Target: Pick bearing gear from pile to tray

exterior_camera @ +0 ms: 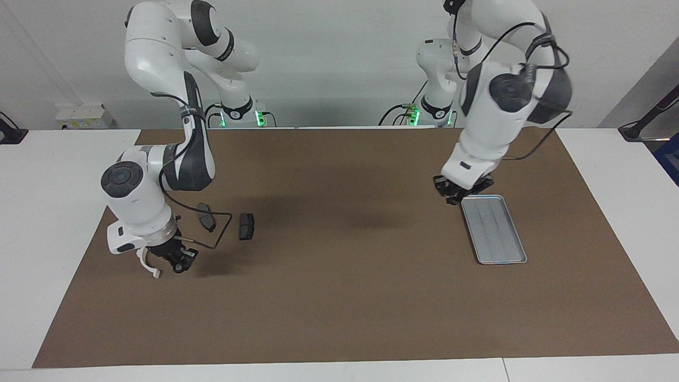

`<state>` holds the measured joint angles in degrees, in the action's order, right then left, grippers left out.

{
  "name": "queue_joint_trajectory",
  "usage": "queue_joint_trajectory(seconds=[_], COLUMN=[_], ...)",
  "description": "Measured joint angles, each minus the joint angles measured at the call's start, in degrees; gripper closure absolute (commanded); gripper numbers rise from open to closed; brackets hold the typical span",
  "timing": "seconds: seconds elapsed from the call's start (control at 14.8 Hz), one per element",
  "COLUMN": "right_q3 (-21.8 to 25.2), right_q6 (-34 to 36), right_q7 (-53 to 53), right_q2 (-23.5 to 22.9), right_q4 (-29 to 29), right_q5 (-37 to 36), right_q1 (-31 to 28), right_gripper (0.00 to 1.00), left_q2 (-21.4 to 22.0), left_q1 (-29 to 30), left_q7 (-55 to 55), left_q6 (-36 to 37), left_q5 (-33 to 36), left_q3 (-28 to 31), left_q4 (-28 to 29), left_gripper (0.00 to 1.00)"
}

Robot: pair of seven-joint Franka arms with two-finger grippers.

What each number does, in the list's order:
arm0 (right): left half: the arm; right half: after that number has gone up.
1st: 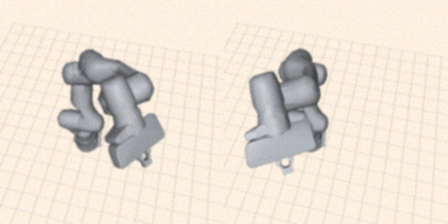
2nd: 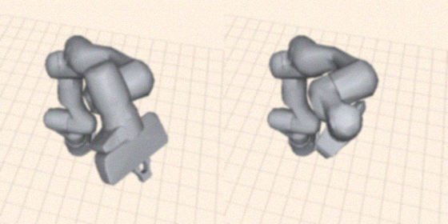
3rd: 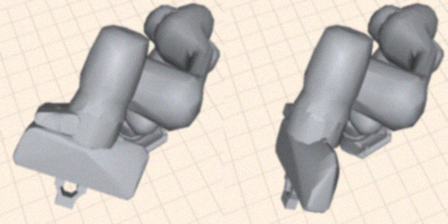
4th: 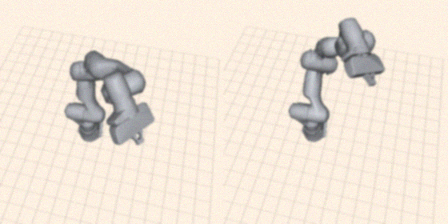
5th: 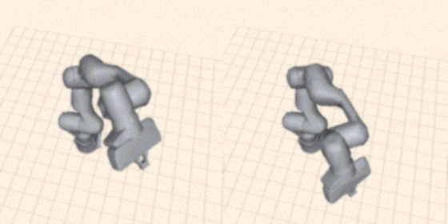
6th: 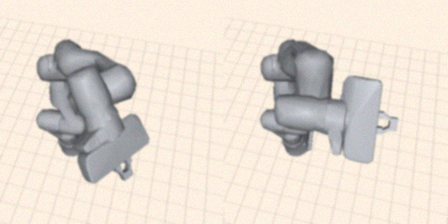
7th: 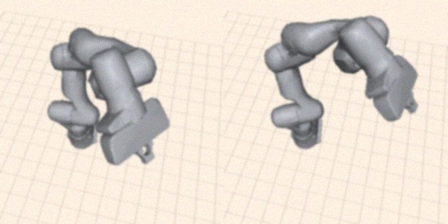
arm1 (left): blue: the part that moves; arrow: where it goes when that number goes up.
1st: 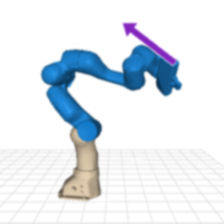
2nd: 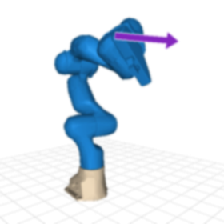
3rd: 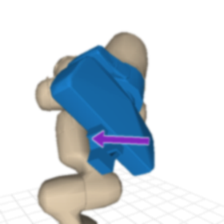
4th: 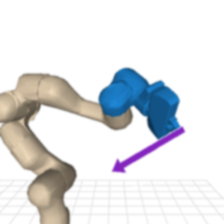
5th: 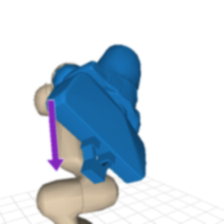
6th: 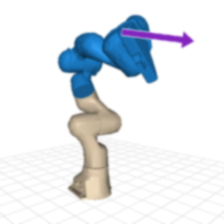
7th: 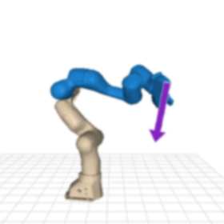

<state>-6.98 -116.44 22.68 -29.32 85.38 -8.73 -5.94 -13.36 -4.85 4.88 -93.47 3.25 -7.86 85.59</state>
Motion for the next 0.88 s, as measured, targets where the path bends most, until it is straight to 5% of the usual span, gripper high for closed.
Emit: queue_joint_trajectory(seconds=[0.2,0.34,0.54,0.88], right_q3=[-0.1,-0.21,-0.45,-0.61], right_q6=[4.21,6.15,6.94,6.96], right_q7=[0.23,4.14,15.86,33.6], right_q2=[2.08,3.62,4.46,4.6], right_q4=[-1.62,-1.73,-1.73,-1.73], right_q5=[0.09,0.15,0.16,2.4], right_q1=[3.38,6.7,13.44,22.59], right_gripper=[1.0,1.0,1.0,1.0], left_q2=[1.45,2.73,5.96,9.16], left_q1=[9.21,12.2,12.52,12.53], left_q7=[-15.93,-20.07,-20.52,-20.5], left_q6=[-1.24,-9.65,-24.55,-29.67], left_q5=[-0.33,-0.53,-0.59,-0.59], left_q3=[0.19,0.19,-0.41,-0.56], left_q4=[4.13,11.07,25.18,34.33], left_gripper=[1.0,1.0,1.0,1.0])
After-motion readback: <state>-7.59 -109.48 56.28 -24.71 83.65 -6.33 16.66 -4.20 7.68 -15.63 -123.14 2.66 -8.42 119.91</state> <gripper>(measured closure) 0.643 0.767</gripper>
